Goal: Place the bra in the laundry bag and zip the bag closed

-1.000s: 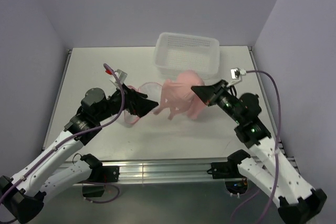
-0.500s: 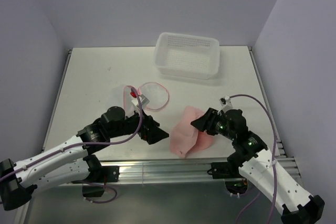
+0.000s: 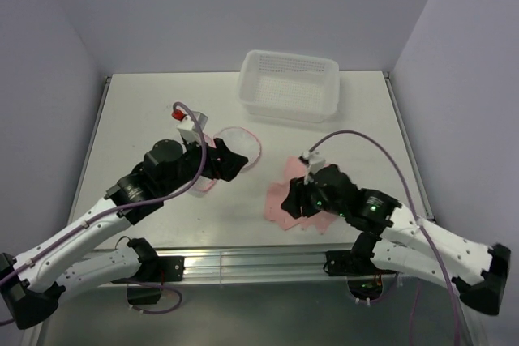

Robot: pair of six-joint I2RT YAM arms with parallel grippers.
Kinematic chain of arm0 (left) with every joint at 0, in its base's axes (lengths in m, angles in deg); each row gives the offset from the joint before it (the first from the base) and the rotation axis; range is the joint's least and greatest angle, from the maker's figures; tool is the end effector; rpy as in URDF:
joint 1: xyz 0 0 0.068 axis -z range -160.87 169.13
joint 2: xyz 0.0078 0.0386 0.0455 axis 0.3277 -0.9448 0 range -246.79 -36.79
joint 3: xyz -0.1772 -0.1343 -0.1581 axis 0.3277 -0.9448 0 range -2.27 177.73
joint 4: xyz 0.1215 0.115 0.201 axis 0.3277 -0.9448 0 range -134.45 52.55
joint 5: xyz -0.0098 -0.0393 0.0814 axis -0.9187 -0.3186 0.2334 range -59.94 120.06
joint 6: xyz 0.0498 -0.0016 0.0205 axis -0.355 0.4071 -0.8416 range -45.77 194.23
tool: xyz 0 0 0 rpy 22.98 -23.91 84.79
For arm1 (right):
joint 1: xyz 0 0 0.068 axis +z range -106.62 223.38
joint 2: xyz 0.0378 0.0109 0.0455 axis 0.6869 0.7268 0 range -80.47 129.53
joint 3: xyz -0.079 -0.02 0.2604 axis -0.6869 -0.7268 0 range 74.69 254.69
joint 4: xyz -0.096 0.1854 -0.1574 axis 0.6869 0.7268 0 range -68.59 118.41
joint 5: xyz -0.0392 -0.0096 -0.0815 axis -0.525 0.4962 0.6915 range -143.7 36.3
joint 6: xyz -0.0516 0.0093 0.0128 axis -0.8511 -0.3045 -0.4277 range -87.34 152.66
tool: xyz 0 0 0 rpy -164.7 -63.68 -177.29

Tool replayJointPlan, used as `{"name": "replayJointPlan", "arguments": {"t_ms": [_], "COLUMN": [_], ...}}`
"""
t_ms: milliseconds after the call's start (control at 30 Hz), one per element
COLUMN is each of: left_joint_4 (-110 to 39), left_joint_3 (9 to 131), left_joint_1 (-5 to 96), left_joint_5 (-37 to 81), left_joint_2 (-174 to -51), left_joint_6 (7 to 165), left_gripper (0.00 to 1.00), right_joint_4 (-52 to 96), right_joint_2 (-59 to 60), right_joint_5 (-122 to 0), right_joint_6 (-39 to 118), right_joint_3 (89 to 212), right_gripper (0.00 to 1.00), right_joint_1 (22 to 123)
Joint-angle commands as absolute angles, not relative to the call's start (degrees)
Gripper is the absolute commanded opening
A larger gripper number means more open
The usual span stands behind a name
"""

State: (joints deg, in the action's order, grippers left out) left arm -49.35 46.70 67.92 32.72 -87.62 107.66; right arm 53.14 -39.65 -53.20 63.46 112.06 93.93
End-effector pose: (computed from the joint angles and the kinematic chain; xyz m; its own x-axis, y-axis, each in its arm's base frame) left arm 0.1373 -0.1543 0.3442 -0.5286 -0.2318 -0.8167 0.5160 0.6762 -0.5259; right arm 0.1006 0.1218 0.2681 -0.7076 -0.0539 -0.7046 -0.4719 0.7783 0.4143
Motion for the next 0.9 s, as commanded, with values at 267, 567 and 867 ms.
{"name": "replayJointPlan", "arguments": {"t_ms": [267,567,867], "left_joint_4": [-54.1,-54.1,-54.6], "left_joint_3": [47.9,47.1,46.6], "left_joint_1": [64.8,64.6,64.5], "left_joint_5": [36.8,37.5,38.3], "left_joint_2": [-79.8,-79.3,-76.8], "left_joint_6": [105.5,105.3,104.9], "left_gripper": [0.96,0.96,0.94], "right_joint_4": [44.5,45.5,50.6], "right_joint_2": [-17.6,-3.0,8.9], "right_joint_5": [-38.9,-36.1,-26.3], "right_joint_6": [63.9,65.2,68.6], "right_joint_3": [108.4,115.1,122.1], "right_gripper": [0.78,0.64,0.31], "right_joint_1": [105.1,110.4,110.4]}}
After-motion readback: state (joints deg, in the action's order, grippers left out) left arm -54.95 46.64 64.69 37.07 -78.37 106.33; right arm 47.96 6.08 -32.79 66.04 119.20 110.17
